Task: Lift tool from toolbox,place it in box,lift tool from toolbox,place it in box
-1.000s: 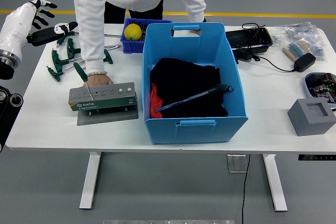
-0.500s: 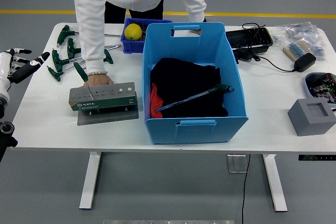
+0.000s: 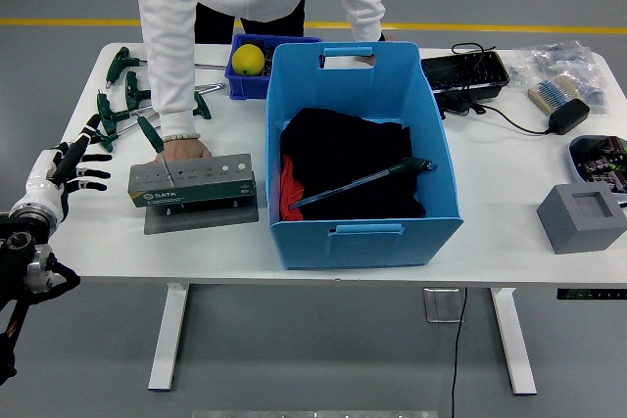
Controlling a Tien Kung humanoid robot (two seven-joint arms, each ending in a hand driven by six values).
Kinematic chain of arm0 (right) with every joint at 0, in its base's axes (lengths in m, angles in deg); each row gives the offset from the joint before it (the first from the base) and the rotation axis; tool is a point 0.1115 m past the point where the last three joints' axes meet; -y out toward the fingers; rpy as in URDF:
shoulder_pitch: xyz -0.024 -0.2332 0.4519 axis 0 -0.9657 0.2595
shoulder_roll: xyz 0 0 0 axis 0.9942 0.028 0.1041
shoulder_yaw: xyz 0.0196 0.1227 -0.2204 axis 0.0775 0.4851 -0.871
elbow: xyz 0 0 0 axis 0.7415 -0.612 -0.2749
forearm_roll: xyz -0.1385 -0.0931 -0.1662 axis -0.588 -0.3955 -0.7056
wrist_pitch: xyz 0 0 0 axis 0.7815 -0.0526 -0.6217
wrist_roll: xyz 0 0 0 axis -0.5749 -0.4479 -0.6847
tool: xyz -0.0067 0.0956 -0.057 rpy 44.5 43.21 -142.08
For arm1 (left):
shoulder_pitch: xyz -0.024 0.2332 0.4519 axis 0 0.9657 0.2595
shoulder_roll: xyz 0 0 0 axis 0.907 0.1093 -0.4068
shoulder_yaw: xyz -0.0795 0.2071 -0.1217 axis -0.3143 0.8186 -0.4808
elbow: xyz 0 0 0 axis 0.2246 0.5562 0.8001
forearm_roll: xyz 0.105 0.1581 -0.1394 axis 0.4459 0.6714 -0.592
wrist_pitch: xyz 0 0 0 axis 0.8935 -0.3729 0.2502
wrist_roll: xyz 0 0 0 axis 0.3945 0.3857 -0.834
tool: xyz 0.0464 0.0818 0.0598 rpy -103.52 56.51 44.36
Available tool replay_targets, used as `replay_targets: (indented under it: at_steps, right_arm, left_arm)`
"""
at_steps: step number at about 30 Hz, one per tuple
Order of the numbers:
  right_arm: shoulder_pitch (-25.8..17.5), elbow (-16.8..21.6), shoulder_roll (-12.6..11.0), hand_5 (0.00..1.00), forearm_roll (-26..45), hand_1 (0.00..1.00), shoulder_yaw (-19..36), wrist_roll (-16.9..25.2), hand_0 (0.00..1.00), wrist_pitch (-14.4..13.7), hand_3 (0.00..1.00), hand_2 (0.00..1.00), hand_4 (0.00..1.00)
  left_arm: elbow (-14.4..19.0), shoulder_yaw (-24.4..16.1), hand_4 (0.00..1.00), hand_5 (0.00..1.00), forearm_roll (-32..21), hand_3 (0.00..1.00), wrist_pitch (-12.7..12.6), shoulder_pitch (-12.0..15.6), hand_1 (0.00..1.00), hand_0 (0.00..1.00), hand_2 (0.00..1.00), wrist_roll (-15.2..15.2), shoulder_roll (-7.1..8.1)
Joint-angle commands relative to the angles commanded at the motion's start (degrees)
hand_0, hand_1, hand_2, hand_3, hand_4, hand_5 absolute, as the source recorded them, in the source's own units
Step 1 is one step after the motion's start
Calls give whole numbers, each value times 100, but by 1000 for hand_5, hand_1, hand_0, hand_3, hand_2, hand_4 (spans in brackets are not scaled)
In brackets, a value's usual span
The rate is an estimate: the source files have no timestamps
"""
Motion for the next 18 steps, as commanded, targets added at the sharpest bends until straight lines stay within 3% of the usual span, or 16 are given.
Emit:
replay_targets:
  at_steps: [13,18]
  right_arm:
    - [9,5,8,674,-79,666,54,-22,680,6,567,722,793]
    - [11,4,8,674,-83,666,58,-24,679,9,567,722,793]
  left_arm:
    - [-175,377,918,911,-3166,739,182,-173,323,230,523,-53,13]
    - [-187,432,917,921,-3654,743,264,-216,323,228,525,-55,20]
